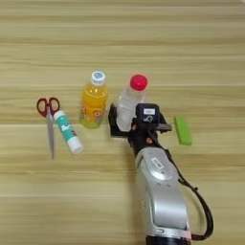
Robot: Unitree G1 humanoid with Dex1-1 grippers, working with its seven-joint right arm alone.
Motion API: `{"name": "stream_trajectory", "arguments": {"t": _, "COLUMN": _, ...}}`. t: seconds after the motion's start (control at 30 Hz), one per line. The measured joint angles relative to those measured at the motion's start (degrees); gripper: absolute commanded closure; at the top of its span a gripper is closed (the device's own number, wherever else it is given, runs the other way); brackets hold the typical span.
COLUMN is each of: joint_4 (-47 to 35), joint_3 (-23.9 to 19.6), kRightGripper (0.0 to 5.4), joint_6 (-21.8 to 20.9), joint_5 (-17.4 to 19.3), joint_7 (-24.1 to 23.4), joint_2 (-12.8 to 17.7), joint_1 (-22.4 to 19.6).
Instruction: Move the objects on the table
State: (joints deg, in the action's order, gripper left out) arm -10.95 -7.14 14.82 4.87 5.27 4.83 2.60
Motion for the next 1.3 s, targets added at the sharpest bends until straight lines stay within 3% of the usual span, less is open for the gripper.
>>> {"name": "stream_trajectory", "arguments": {"t": 0.2, "joint_4": 5.0, "joint_3": -0.1, "kRightGripper": 0.13, "joint_6": -2.8, "joint_5": -0.1, "joint_7": 0.5, "joint_2": 1.1, "joint_1": -1.5}}
{"name": "stream_trajectory", "arguments": {"t": 0.63, "joint_4": 7.6, "joint_3": -0.1, "kRightGripper": 1.95, "joint_6": -4.3, "joint_5": 0.1, "joint_7": 1.4, "joint_2": 1.2, "joint_1": -2.2}}
{"name": "stream_trajectory", "arguments": {"t": 0.73, "joint_4": 8.1, "joint_3": -0.4, "kRightGripper": 2.15, "joint_6": -5.1, "joint_5": -0.3, "joint_7": 0.7, "joint_2": 1.3, "joint_1": -2.2}}
{"name": "stream_trajectory", "arguments": {"t": 1.23, "joint_4": 10.7, "joint_3": -3.8, "kRightGripper": 2.25, "joint_6": -5.8, "joint_5": -3.6, "joint_7": -4.4, "joint_2": 3.6, "joint_1": -3.2}}
{"name": "stream_trajectory", "arguments": {"t": 1.3, "joint_4": 10.8, "joint_3": -3.7, "kRightGripper": 1.74, "joint_6": -5.9, "joint_5": -3.6, "joint_7": -4.4, "joint_2": 3.7, "joint_1": -3.2}}
